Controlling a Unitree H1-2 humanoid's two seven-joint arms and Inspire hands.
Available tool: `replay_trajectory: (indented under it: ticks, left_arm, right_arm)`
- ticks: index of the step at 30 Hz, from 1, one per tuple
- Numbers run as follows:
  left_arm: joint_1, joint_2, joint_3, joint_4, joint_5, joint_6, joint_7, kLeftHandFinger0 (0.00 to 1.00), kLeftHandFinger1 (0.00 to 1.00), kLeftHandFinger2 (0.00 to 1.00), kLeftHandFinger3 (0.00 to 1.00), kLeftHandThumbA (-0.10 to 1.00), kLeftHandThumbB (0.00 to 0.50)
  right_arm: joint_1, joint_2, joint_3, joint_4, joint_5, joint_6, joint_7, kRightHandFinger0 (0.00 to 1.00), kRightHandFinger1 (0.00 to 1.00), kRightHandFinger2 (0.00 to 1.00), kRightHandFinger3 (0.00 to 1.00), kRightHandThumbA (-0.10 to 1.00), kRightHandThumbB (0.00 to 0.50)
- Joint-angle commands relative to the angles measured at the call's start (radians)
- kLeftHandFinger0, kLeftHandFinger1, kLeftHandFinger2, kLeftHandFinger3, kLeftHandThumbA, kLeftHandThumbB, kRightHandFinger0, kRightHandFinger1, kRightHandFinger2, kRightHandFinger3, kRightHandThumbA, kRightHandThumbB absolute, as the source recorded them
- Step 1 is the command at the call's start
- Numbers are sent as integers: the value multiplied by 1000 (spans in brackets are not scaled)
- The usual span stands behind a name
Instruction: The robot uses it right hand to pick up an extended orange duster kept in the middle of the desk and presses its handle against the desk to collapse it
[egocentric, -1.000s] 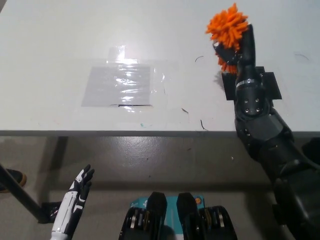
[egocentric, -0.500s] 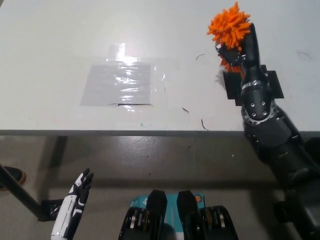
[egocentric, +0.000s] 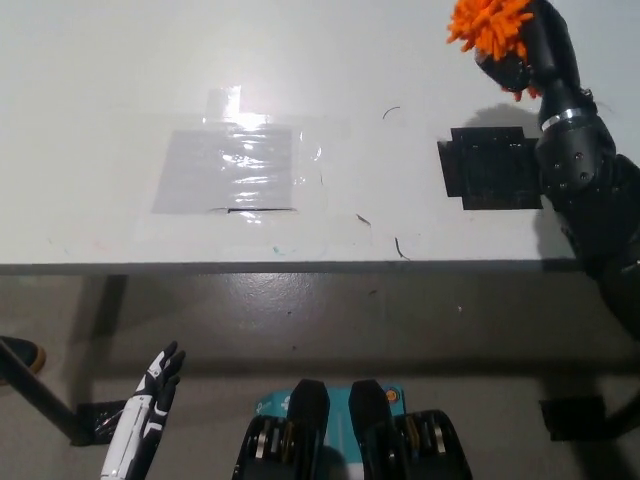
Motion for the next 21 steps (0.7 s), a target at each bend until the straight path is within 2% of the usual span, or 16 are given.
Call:
replay_trajectory:
  ticks: [1,4,7,8,10,12,13,14,15,16,17,18,19,21]
  left_arm:
    - [8,9,-1,-21,-3,-41,10,1000,1000,1000,1000,1000,500]
    - [8,10,-2,-21,-2,-41,10,1000,1000,1000,1000,1000,500]
    - [8,5,-4,-19,1,-41,12,1000,1000,1000,1000,1000,500]
    - [9,6,-5,-20,0,-41,12,1000,1000,1000,1000,1000,500]
    - [8,6,-7,-19,1,-41,12,1000,1000,1000,1000,1000,500]
    - [8,7,-7,-19,1,-41,13,1000,1000,1000,1000,1000,500]
    - [5,7,-6,-18,-1,-41,12,1000,1000,1000,1000,1000,500]
    - [1,8,-4,-16,-4,-41,11,1000,1000,1000,1000,1000,500]
    - [1,8,-4,-16,-4,-41,11,1000,1000,1000,1000,1000,500]
    - [1,8,-4,-16,-4,-41,11,1000,1000,1000,1000,1000,500]
    - [2,10,-5,-19,-3,-41,11,1000,1000,1000,1000,1000,500]
    - [3,12,-7,-22,10,-41,24,1000,1000,1000,1000,1000,500]
    - [2,13,-6,-19,17,-41,26,1000,1000,1000,1000,1000,500]
    - [1,13,-6,-19,17,-41,25,1000,1000,1000,1000,1000,500]
  right_arm:
    - [-87,-24,81,10,-133,109,15,0,293,631,671,-100,193]
    - [-89,-25,95,11,-129,116,10,0,297,616,646,-100,193]
    - [-114,-9,151,120,-138,136,119,35,516,871,818,-100,166]
    - [-118,-1,163,132,-143,174,153,62,559,907,856,-100,169]
    - [-119,2,175,139,-146,186,177,53,528,855,814,-100,176]
    - [-120,2,176,139,-145,189,180,49,522,845,801,-100,174]
    - [-124,8,186,153,-150,217,225,381,782,1000,1000,50,162]
    - [-131,17,202,172,-155,261,297,392,723,850,828,60,174]
    - [-131,16,203,171,-154,263,299,379,667,750,705,60,172]
    - [-131,16,204,170,-153,265,301,370,647,714,663,60,172]
    - [-146,19,215,181,-155,297,376,774,1000,1000,1000,456,297]
    - [-167,22,241,196,-169,349,498,1000,1000,1000,1000,653,370]
    - [-167,19,255,181,-182,361,515,1000,1000,1000,1000,739,440]
    - [-166,17,260,171,-184,368,525,1000,1000,1000,1000,753,461]
